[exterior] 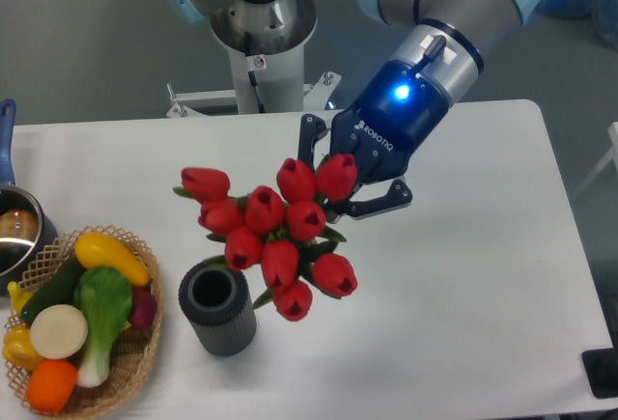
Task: Insert the flowers into the vase
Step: 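Carry the red tulips toward the dark grey vase, tilting the stems, then lower the tulip stems into the vase opening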
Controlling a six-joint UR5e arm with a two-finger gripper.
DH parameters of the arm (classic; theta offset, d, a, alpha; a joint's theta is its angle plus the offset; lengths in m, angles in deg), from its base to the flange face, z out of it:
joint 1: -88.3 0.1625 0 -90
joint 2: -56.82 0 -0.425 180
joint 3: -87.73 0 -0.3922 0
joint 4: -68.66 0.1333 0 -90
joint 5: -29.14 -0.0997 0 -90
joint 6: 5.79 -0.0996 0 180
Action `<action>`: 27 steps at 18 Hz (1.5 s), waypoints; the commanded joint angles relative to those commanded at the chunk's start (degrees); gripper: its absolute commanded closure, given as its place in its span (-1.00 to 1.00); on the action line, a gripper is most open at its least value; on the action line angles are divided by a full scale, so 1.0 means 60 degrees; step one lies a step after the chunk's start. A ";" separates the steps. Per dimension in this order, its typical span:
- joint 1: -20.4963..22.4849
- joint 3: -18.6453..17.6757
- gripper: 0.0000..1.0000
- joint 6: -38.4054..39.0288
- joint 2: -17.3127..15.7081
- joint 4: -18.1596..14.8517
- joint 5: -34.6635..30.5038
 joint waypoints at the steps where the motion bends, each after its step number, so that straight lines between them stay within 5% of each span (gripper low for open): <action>1: -0.0015 0.0000 1.00 -0.0029 0.0000 0.0015 0.0249; 27: -0.1274 -0.0308 0.95 -0.0029 0.0673 0.0380 0.0486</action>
